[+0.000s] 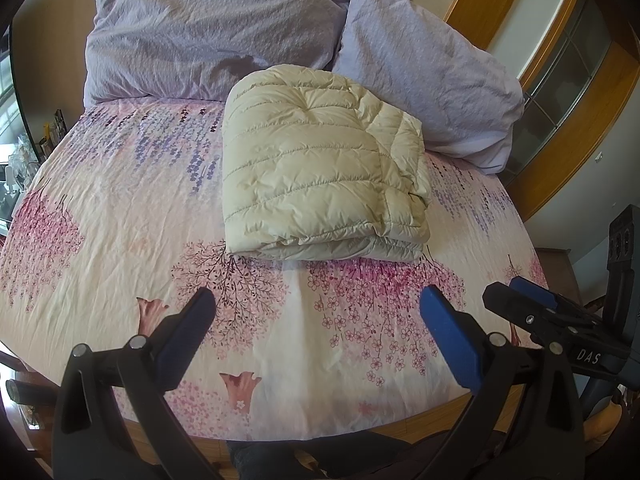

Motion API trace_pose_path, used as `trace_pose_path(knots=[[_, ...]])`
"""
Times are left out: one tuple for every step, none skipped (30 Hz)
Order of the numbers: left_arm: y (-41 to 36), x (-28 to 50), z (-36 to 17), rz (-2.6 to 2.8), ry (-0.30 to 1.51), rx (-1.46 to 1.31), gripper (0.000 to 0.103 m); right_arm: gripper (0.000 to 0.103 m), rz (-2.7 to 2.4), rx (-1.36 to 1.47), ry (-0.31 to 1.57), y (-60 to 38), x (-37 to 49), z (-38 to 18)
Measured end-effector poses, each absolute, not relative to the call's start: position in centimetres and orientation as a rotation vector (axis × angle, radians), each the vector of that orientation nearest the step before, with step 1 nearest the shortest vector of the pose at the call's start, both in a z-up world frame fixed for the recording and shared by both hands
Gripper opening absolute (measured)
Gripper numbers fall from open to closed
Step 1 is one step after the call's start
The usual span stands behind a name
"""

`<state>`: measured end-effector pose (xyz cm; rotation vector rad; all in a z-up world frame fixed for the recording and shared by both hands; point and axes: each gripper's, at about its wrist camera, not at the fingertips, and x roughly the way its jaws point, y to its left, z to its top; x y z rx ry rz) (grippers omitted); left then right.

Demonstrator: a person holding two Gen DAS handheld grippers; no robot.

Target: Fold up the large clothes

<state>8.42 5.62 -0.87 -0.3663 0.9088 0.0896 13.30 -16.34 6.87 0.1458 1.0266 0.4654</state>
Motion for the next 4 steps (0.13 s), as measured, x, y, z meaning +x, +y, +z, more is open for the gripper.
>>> trace_pose_path(knots=[[5.57,8.49,-0.84,0.090,0.908,-0.367,0.101,0.102,0.465,0.146,1.027,-16.33,13.32,6.85],[5.55,8.50,-0.84,0.090,0.908,-0.367,0.101,0.102,0.466,0.146,1.027,-16.37,13.34,6.87],[5.57,8.48,-0.86,0.090,0.909,-0.367,0.101,0.102,0.466,0.146,1.028,-16.37,13.34,6.86],[5.55,8.51,-0.84,0.091,0.909,-0.367,0.101,0.102,0.466,0.146,1.028,-16.39,13.35,6.87]])
